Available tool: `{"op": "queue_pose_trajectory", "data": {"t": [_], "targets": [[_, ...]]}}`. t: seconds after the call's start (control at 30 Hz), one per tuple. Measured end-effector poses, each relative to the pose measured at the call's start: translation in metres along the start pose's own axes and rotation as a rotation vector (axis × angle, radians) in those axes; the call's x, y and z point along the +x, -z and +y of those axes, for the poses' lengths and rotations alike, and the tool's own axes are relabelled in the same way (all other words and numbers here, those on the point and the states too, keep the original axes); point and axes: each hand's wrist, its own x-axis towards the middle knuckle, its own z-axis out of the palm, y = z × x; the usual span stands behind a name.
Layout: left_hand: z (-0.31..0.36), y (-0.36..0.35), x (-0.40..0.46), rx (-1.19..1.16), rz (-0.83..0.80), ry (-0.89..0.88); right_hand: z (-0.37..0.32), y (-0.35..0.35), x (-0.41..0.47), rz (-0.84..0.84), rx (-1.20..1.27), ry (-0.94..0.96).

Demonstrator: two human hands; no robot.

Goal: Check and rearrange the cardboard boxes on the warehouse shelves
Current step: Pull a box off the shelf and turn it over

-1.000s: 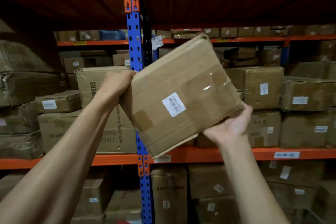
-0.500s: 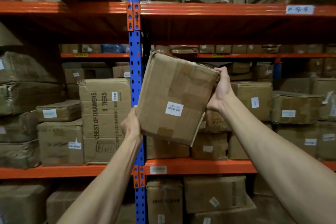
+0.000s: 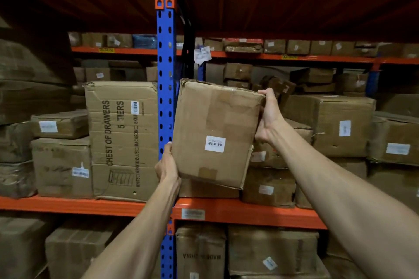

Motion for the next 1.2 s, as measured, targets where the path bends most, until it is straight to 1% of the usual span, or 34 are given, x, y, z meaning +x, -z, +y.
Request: {"op": "queue_pose_trajectory", "data": {"t": [0.1,0.13,0.2,0.27,0.3,0.33,0.37,0.4,0.43,0.47,0.5,0.57,0.6,0.63,0.67,0.7,0.73,0.8,0.87,0.97,1.0,1.1,1.13,1.2], "targets": [[-0.024,-0.005,0.024,0.005,0.018,0.016,0.017,0.008,0.032,-0.024,-0.030,0.006],[-0.033,-0.008,0.031,-0.001,0.024,0.024,0.022,0.008,0.043,-0.058,-0.054,0.023],[-0.045,-0.016,0.043,0.014,0.035,0.036,0.030,0.008,0.064,-0.141,-0.176,0.117],[-0.049,-0.023,0.074,0.063,0.027,0.032,0.045,0.011,0.088,-0.159,-0.405,0.220],[-0.052,-0.025,0.101,0.114,0.021,0.033,0.052,0.012,0.094,-0.151,-0.520,0.257],[-0.053,-0.026,0.127,0.189,0.053,0.045,0.059,0.011,0.102,-0.146,-0.590,0.282],[-0.047,-0.030,0.139,0.279,0.092,0.034,0.065,0.011,0.109,-0.122,-0.622,0.300],[-0.040,-0.037,0.134,0.385,0.134,-0.025,0.069,0.010,0.116,-0.087,-0.637,0.329],[-0.032,-0.047,0.121,0.536,0.162,-0.123,0.072,0.008,0.124,-0.051,-0.647,0.341],[-0.025,-0.059,0.103,0.673,0.156,-0.279,0.076,0.006,0.133,-0.036,-0.668,0.360],[-0.019,-0.070,0.087,0.783,0.113,-0.513,0.080,0.003,0.140,-0.027,-0.679,0.374],[-0.005,-0.086,0.072,0.928,-0.077,-1.029,0.086,-0.001,0.151,-0.031,-0.670,0.388],[0.005,-0.093,0.075,1.053,-0.164,-1.230,0.087,-0.001,0.157,-0.027,-0.664,0.392],[0.016,-0.098,0.087,1.214,-0.221,-1.382,0.087,-0.001,0.160,-0.019,-0.659,0.392],[0.029,-0.103,0.100,1.346,-0.245,-1.481,0.088,-0.001,0.165,-0.007,-0.663,0.391],[0.044,-0.111,0.111,1.436,-0.288,-1.533,0.087,0.000,0.169,-0.002,-0.662,0.391],[0.059,-0.120,0.119,1.519,-0.349,-1.545,0.086,0.001,0.175,0.001,-0.663,0.395],[0.078,-0.137,0.131,1.721,-0.448,-1.490,0.085,-0.002,0.184,0.012,-0.706,0.401],[0.082,-0.145,0.145,1.825,-0.453,-1.438,0.085,-0.011,0.192,0.040,-0.827,0.428],[0.079,-0.153,0.166,1.847,-0.426,-1.421,0.084,-0.031,0.199,0.085,-1.021,0.500],[0.078,-0.156,0.172,1.849,-0.425,-1.429,0.084,-0.035,0.205,0.094,-1.125,0.549],[0.074,-0.164,0.184,1.890,-0.423,-1.434,0.088,-0.035,0.230,0.172,-1.642,0.763],[0.073,-0.167,0.186,1.919,-0.419,-1.426,0.089,-0.032,0.238,0.183,-1.750,0.811],[0.072,-0.172,0.188,1.997,-0.403,-1.409,0.091,-0.027,0.250,0.163,-1.811,0.870]]}}
